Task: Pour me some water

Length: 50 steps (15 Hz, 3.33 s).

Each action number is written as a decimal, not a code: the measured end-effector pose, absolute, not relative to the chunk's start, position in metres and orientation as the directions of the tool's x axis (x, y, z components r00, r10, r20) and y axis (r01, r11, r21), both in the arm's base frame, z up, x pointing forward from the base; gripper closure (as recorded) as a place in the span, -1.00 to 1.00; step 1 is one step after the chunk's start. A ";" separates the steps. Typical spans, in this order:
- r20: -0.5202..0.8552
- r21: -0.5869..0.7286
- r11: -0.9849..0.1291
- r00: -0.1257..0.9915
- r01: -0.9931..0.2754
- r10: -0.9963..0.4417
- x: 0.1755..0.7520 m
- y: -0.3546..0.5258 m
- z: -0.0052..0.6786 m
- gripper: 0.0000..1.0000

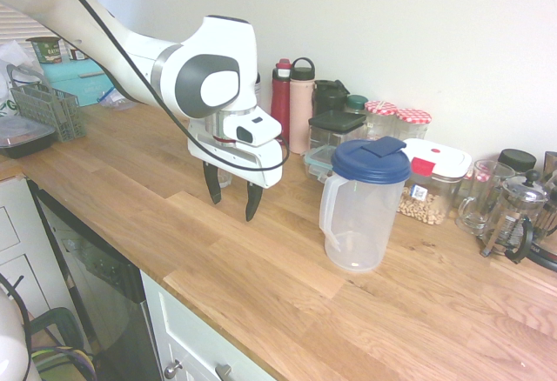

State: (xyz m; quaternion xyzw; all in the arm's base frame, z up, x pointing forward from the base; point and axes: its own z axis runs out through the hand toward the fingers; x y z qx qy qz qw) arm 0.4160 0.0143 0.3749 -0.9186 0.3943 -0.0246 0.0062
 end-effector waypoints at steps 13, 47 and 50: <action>0.221 -0.236 -0.566 0.524 -0.790 -0.823 0.342 -0.068 0.528 -1.00; 0.326 -0.265 -0.573 0.487 -0.776 -0.810 0.399 -0.163 0.447 1.00; 0.329 -0.260 -0.570 0.484 -0.779 -0.811 0.399 -0.165 0.447 1.00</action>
